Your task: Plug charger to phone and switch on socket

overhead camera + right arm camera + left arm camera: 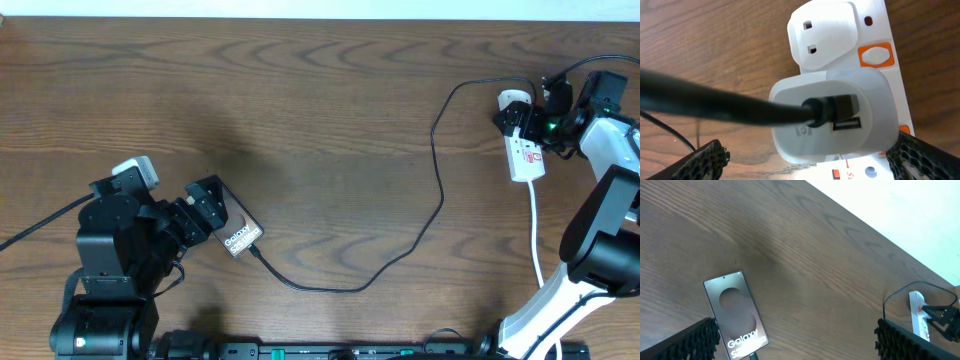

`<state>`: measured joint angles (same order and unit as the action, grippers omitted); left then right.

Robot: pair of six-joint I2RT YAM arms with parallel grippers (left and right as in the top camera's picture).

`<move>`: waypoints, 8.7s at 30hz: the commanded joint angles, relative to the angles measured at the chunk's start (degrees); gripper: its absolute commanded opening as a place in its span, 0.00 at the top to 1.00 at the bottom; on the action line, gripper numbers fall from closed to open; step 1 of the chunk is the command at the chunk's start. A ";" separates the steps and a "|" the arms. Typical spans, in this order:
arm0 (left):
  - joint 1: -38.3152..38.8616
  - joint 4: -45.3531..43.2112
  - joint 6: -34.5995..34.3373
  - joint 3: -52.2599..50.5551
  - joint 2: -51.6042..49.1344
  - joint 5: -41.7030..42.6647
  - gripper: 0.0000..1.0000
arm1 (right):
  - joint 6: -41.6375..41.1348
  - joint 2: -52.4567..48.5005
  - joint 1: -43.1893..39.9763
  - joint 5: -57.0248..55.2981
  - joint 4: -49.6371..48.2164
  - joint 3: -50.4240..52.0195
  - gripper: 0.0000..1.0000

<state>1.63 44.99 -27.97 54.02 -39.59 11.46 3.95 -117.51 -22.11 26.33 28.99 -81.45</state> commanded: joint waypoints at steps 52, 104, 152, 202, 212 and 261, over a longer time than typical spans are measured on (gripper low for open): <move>0.11 -0.02 1.38 1.07 0.00 -0.13 0.02 | -2.71 -3.80 6.08 7.26 1.60 2.56 0.01; 0.11 0.00 1.38 1.07 0.00 -0.13 0.02 | -21.92 44.54 -0.31 -15.69 35.32 -0.31 0.01; 0.66 20.81 2.45 -0.72 5.31 -8.17 0.02 | -21.92 44.39 -0.31 -15.69 35.58 -0.28 0.01; 0.66 -41.64 4.17 -53.75 39.32 -22.64 0.02 | -21.92 44.37 -0.31 -15.69 35.56 -0.28 0.01; 0.66 -41.64 4.17 -53.75 39.32 -22.64 0.02 | -21.92 44.39 -0.31 -15.69 35.58 -0.28 0.01; 0.66 -41.64 4.17 -53.75 39.32 -22.64 0.02 | -22.34 112.54 17.77 -21.55 -40.87 81.15 0.01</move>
<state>2.04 1.23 -24.99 1.45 -0.60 -10.61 -18.46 -7.07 -4.69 6.61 -13.76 -0.38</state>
